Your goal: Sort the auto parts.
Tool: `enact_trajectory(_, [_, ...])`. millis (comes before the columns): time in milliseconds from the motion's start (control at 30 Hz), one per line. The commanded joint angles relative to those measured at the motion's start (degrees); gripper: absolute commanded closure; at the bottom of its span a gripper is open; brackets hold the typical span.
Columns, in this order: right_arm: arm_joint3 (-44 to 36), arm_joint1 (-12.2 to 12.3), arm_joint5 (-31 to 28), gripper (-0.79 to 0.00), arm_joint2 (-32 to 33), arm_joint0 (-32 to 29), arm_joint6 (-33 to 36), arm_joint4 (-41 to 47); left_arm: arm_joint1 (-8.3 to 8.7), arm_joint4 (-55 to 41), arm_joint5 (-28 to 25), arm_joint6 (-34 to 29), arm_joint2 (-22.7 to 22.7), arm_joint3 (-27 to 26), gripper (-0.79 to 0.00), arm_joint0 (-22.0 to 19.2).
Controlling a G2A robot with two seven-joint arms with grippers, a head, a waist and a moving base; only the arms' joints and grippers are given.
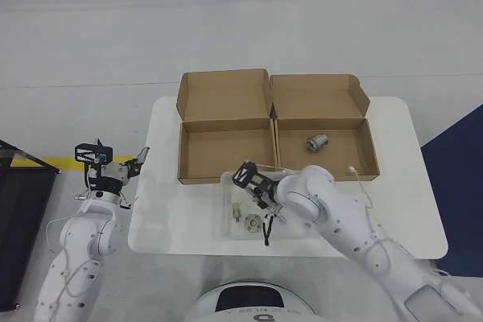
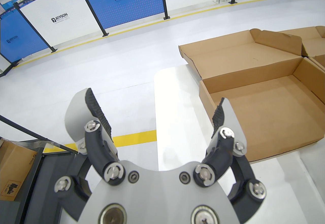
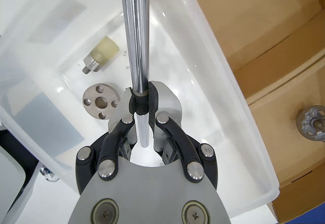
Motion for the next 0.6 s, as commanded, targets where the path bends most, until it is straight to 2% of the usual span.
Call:
enact_trajectory(0, [-3.1, 1.1, -1.4, 0.000, 3.8, -3.6, -3.3, -0.4, 0.00, 0.0, 0.0, 0.0, 0.0, 0.0, -0.785, 0.0])
enact_trajectory(133, [-7.4, 2.7, -4.7, 0.000, 9.7, -9.1, -9.0, 0.1, 0.00, 0.0, 0.0, 0.0, 0.0, 0.0, -0.785, 0.0])
enact_trajectory(300, [-11.5, 4.5, -11.5, 0.000, 19.3, -17.1, -19.6, 4.3, 0.00, 0.0, 0.0, 0.0, 0.0, 0.0, -0.785, 0.0])
enact_trajectory(433, [-11.8, 5.6, -17.6, 0.000, 25.9, -21.7, -26.2, 9.1, 0.00, 0.0, 0.0, 0.0, 0.0, 0.0, -0.785, 0.0])
enact_trajectory(567, [-10.8, 6.3, -23.6, 0.000, 30.1, -24.0, -29.4, 14.1, 0.00, 0.0, 0.0, 0.0, 0.0, 0.0, -0.785, 0.0])
